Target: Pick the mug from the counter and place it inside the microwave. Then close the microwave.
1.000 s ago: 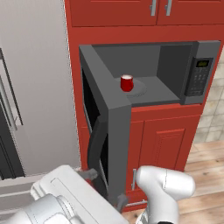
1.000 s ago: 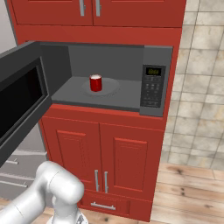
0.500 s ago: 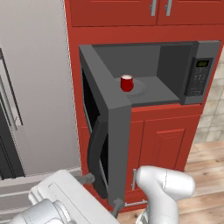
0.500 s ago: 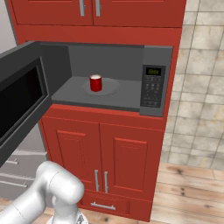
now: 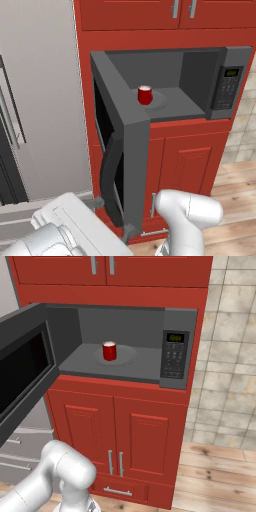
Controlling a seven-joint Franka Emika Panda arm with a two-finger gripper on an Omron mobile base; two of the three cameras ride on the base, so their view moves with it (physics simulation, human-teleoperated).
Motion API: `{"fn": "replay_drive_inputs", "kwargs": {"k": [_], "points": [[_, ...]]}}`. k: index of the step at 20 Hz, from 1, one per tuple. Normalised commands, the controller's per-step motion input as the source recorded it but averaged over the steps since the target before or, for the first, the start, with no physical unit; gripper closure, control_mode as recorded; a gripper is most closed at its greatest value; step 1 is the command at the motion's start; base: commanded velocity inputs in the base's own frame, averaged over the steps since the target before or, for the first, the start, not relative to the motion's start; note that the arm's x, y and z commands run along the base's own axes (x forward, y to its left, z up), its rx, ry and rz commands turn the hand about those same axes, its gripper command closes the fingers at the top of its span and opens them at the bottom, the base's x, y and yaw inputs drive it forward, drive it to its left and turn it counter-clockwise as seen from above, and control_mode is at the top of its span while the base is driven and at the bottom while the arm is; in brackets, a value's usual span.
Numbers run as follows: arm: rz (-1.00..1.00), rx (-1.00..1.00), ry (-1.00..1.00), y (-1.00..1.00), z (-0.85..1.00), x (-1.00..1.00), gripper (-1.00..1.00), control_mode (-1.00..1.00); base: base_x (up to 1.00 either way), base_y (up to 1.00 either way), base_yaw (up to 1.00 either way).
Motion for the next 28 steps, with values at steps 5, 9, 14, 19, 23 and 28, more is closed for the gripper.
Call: {"fn": "replay_drive_inputs", "kwargs": {"k": [5,9,14,19,23,28], "points": [[0.00,-0.07,0.13,0.04,-0.05,0.54,-1.00,-1.00,0.00,0.00,0.00],[0.00,-0.12,0.17,0.15,0.04,0.45,-1.00,-1.00,0.00,0.00,0.00],[0.00,-0.08,0.03,0.10,0.00,0.05,-1.00,-1.00,0.00,0.00,0.00],[0.00,-0.03,0.00,0.02,0.00,0.11,-1.00,-1.00,0.00,0.00,0.00],[0.00,-0.01,0.00,0.00,-0.02,0.31,-1.00,-1.00,0.00,0.00,0.00],[0.00,0.00,0.00,0.00,-0.17,0.40,-1.00,-1.00,0.00,0.00,0.00]]}}
